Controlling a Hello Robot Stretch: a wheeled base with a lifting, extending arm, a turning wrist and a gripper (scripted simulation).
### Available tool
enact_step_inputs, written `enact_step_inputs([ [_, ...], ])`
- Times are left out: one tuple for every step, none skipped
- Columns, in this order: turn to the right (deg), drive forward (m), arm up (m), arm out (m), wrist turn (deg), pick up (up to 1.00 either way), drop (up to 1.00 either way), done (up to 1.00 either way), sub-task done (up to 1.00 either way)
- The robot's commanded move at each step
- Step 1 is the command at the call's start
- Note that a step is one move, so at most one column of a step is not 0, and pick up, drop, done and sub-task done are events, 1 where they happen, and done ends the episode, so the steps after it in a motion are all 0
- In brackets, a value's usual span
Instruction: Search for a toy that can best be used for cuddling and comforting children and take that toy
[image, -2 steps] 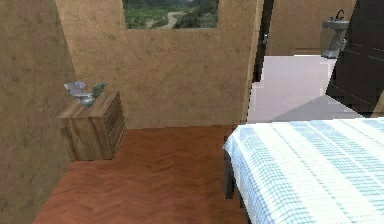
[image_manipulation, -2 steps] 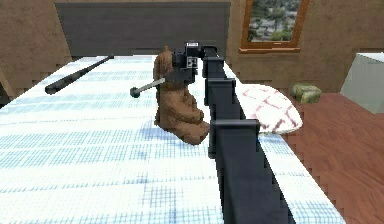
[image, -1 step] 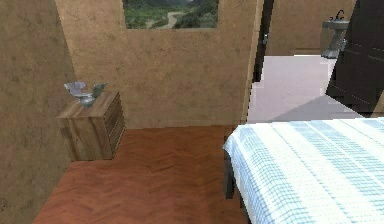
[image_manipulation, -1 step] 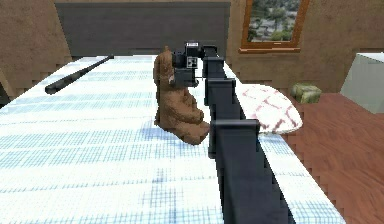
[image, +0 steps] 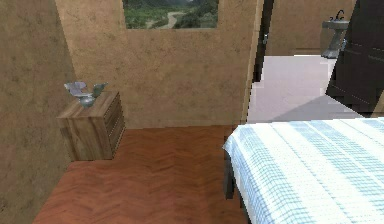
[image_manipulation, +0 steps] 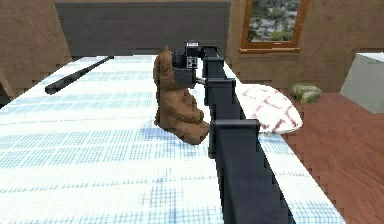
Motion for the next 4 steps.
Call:
enact_step_inputs([
  [0.0, 0.00, -0.28, 0.00, 0.0, 0.00, 0.00, 0.00, 0.00],
  [0.0, 0.00, 0.00, 0.00, 0.0, 1.00, 0.00, 0.00, 0.00],
  [0.0, 0.00, 0.10, 0.00, 0.0, 0.00, 0.00, 0.00, 0.00],
  [0.0, 0.00, 0.00, 0.00, 0.0, 0.00, 0.00, 1.00, 0.00],
])
